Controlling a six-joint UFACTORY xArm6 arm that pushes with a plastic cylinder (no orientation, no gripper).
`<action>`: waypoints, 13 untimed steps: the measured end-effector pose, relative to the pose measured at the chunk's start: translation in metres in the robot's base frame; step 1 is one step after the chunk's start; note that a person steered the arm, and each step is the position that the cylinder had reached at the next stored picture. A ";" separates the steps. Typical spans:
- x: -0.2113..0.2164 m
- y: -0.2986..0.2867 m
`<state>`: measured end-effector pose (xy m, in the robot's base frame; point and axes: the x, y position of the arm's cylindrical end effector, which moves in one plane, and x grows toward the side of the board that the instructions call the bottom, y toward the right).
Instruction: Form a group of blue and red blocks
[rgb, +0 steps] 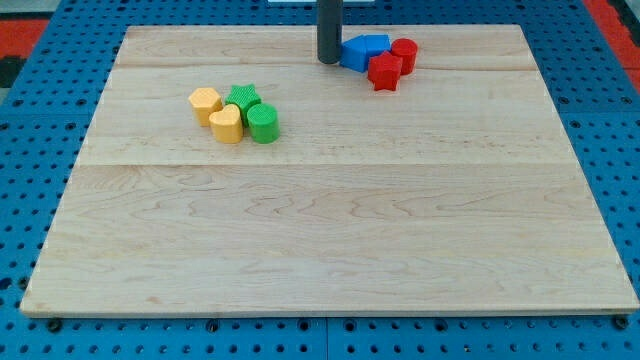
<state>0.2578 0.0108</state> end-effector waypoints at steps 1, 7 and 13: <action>0.011 0.003; 0.056 0.044; 0.049 0.055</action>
<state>0.3073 0.0654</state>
